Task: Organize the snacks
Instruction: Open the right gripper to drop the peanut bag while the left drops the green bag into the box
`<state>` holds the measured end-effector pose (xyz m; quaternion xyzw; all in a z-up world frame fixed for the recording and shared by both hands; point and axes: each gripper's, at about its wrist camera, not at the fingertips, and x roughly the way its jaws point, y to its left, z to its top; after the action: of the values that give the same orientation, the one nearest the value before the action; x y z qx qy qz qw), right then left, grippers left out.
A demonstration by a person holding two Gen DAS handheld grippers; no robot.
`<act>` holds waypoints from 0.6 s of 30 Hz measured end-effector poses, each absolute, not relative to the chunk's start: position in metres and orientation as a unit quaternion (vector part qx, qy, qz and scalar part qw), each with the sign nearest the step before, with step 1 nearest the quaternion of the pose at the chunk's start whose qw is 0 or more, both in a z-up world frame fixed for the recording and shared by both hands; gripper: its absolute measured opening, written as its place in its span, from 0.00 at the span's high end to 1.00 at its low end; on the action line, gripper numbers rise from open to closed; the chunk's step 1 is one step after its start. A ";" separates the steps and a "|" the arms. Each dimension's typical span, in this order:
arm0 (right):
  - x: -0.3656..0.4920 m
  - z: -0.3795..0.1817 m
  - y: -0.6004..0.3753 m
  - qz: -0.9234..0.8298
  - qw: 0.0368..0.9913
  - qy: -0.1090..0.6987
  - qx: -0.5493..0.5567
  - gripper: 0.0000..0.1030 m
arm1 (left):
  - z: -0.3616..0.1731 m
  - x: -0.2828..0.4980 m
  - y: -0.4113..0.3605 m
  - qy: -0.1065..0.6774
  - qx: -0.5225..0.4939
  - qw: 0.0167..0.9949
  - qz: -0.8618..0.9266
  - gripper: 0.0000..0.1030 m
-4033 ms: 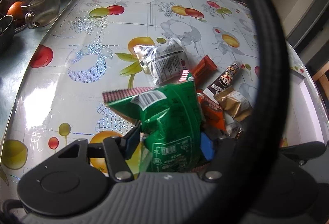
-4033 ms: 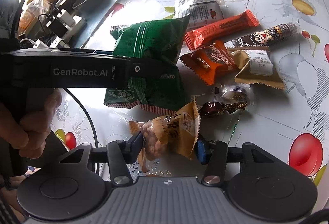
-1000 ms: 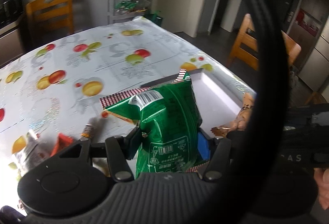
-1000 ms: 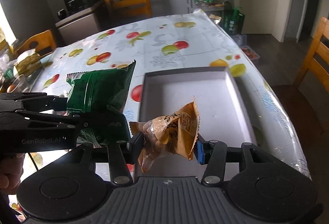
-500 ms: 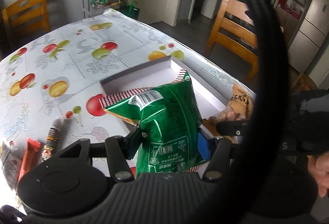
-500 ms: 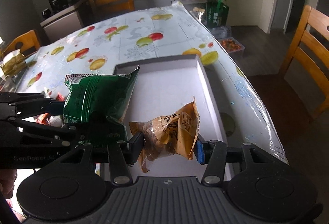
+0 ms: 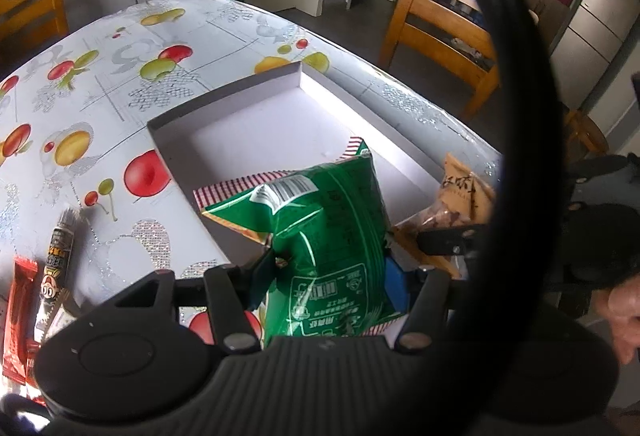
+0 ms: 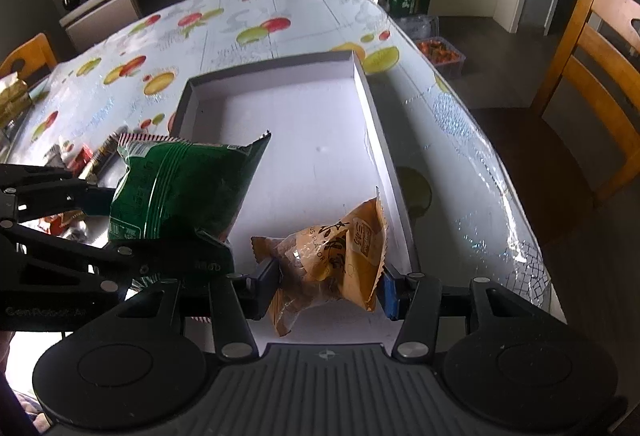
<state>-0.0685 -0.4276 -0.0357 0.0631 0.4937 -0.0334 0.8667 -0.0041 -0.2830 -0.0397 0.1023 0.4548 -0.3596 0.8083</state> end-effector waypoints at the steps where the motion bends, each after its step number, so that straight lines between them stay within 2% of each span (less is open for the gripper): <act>1: -0.068 -0.037 -0.428 -0.034 0.866 0.495 0.063 0.50 | -0.040 -0.004 -0.284 0.455 0.103 0.807 -0.362 0.46; 18: -0.067 -0.042 -0.431 -0.046 0.858 0.511 0.031 0.50 | -0.051 -0.016 -0.306 0.461 0.140 0.782 -0.394 0.43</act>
<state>-0.0669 -0.4311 -0.0425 0.0312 0.5111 -0.0464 0.8577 -0.0163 -0.3061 -0.0515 0.1405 0.4610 -0.3944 0.7825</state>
